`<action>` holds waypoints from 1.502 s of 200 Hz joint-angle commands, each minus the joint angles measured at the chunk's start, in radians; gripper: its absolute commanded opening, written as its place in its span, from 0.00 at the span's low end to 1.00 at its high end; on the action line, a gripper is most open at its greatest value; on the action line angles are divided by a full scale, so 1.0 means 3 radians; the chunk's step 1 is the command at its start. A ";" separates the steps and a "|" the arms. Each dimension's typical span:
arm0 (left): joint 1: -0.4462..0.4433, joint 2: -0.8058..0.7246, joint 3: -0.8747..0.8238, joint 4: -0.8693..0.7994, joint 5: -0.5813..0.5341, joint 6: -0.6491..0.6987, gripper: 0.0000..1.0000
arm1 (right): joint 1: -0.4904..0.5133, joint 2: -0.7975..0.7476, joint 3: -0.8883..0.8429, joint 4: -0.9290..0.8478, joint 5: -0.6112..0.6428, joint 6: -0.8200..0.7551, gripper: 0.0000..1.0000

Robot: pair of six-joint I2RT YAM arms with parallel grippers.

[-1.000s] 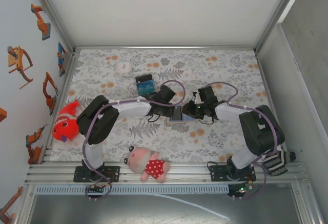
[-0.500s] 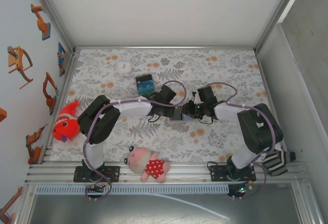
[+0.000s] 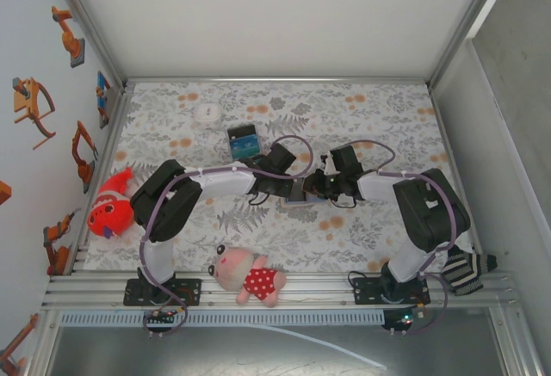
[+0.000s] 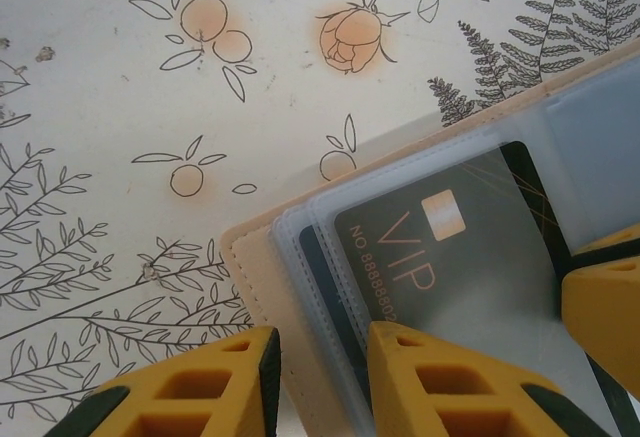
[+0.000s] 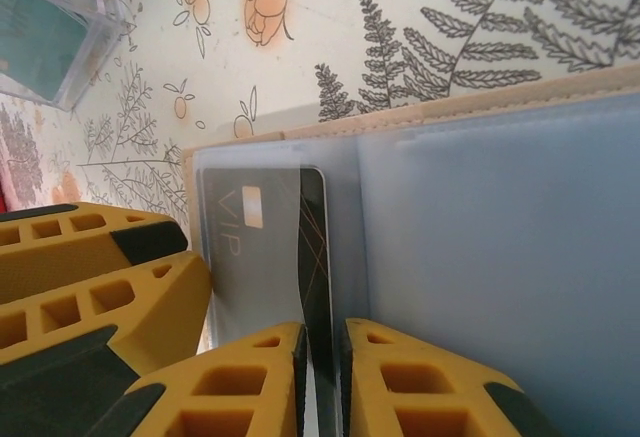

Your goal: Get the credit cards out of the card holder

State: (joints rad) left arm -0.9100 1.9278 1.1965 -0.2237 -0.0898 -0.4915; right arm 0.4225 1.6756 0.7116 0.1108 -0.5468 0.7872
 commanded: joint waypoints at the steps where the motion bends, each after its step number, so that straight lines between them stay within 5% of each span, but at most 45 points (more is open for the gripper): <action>1: -0.0024 0.0109 0.0031 -0.0185 0.0008 0.0054 0.28 | 0.0019 0.0003 0.0021 0.0187 -0.0145 0.0066 0.16; 83: -0.0035 0.0099 0.0031 -0.0203 -0.0032 0.0041 0.27 | 0.0009 0.0003 -0.0017 0.0217 -0.0138 0.0087 0.00; 300: -0.0029 -0.0026 0.0059 -0.0182 -0.0191 0.0207 0.27 | -0.0165 -0.0253 0.0093 -0.0538 0.0289 -0.0388 0.00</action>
State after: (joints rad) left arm -0.9138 1.9278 1.1992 -0.2325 -0.1291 -0.4610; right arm 0.3836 1.6272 0.7158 0.0124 -0.4976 0.7082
